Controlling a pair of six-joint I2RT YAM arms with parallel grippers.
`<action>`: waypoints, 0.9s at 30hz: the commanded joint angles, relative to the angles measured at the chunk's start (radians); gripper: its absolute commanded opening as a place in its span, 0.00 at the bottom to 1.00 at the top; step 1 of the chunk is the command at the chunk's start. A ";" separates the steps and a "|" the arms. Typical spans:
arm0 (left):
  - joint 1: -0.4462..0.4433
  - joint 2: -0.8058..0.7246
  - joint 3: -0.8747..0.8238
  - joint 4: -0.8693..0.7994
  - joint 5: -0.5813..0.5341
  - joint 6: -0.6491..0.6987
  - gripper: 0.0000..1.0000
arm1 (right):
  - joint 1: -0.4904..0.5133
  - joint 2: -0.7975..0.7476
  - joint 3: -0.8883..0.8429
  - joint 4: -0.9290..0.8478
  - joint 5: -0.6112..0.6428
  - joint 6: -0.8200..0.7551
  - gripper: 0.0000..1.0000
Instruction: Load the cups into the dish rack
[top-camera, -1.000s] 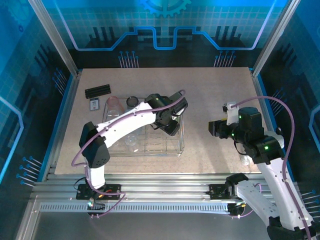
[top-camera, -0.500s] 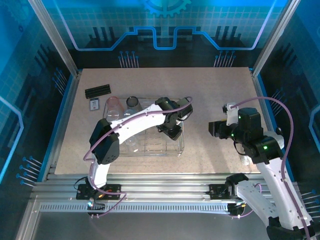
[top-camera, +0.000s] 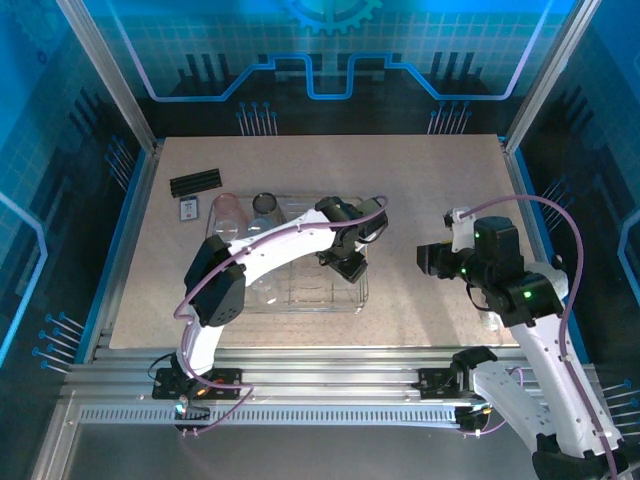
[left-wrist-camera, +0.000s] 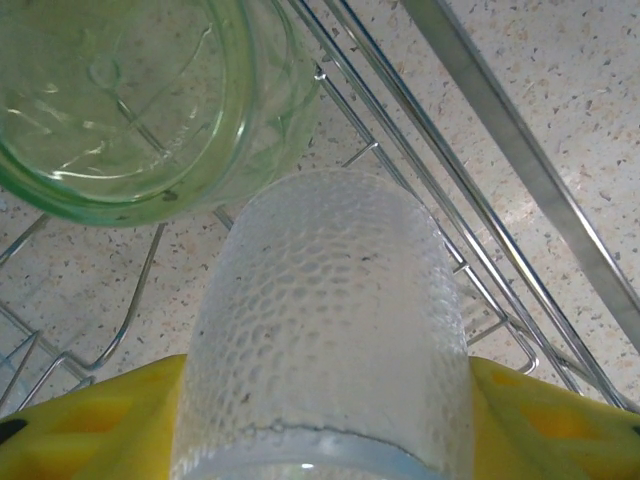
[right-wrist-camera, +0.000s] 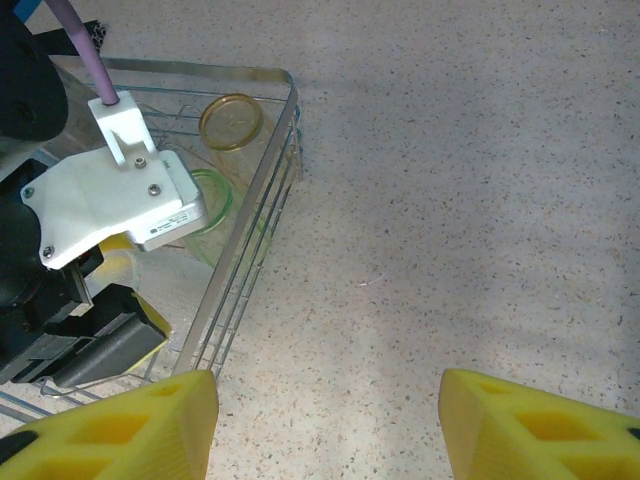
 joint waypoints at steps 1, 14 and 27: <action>-0.006 0.023 -0.021 0.006 0.013 0.018 0.64 | -0.021 -0.007 -0.014 0.011 0.005 -0.010 0.61; -0.006 -0.018 -0.060 0.032 0.012 0.017 0.94 | -0.024 0.007 -0.011 0.012 -0.025 0.019 0.61; -0.011 -0.250 -0.106 0.093 -0.042 0.003 0.99 | -0.014 0.178 0.069 0.014 -0.205 0.100 0.56</action>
